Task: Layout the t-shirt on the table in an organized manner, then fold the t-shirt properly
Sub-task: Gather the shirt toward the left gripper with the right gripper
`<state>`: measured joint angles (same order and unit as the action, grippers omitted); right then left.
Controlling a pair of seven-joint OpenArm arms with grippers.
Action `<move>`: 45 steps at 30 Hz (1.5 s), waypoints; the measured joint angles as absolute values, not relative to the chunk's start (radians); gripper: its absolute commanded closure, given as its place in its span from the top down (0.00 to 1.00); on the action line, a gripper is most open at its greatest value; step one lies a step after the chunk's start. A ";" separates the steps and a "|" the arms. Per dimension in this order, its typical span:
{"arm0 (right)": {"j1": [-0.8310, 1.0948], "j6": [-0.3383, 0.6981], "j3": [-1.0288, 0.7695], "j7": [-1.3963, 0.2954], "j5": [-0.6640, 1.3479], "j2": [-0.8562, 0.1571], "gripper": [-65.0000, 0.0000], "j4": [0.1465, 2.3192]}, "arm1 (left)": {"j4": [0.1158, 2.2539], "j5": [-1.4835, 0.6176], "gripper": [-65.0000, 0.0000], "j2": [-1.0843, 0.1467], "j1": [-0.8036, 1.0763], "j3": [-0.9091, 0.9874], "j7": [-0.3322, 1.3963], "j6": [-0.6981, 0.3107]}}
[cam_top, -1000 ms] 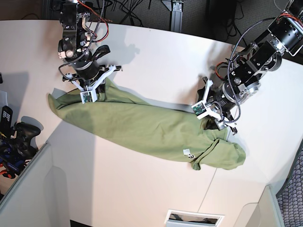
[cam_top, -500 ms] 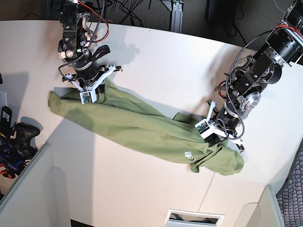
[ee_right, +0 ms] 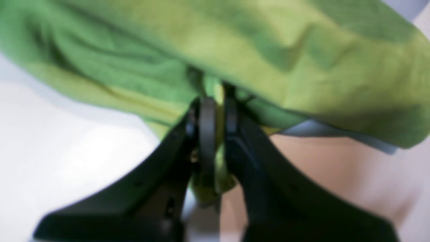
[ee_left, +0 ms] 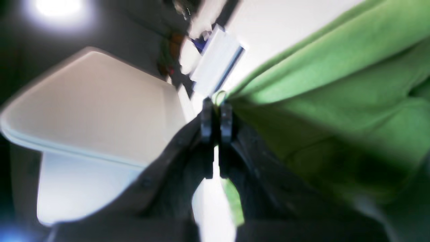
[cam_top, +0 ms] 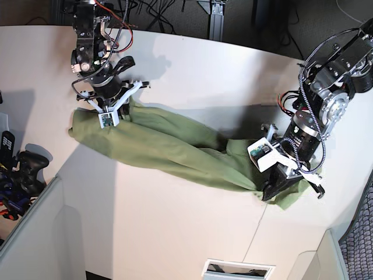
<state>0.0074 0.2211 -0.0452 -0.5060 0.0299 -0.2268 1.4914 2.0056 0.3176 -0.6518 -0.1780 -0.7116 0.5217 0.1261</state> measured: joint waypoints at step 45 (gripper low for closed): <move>0.258 0.262 -0.043 -0.607 0.062 -0.224 0.29 1.947 | 1.515 -0.331 0.50 -0.439 -0.636 -0.597 0.543 -0.157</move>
